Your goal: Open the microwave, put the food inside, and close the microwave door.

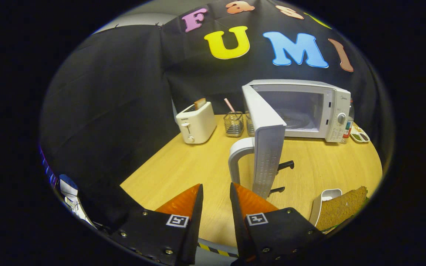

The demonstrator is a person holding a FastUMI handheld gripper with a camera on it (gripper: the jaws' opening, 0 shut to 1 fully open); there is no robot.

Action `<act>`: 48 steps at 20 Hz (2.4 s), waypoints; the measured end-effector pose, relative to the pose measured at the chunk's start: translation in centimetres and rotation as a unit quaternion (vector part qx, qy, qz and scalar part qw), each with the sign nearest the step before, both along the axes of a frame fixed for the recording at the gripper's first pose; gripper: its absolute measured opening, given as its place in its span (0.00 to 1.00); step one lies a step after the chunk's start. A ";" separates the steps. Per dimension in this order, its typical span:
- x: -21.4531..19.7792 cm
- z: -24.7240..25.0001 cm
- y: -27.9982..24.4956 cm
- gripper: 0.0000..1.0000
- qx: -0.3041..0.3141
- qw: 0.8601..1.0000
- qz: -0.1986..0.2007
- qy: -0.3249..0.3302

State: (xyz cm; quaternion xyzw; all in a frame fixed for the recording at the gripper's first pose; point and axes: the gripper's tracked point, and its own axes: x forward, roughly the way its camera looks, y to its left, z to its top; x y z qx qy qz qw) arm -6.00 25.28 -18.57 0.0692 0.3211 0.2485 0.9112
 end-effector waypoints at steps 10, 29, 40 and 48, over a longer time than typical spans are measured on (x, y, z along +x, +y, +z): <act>-0.7 7.7 -10.1 0.98 0.061 0.996 -0.031 -0.060; 1.2 -4.8 -32.1 0.96 0.111 0.967 -0.165 0.160; -0.7 -8.2 -30.2 0.29 0.198 0.925 -0.158 0.283; 3.1 -2.0 -29.6 0.29 0.237 0.932 -0.169 0.217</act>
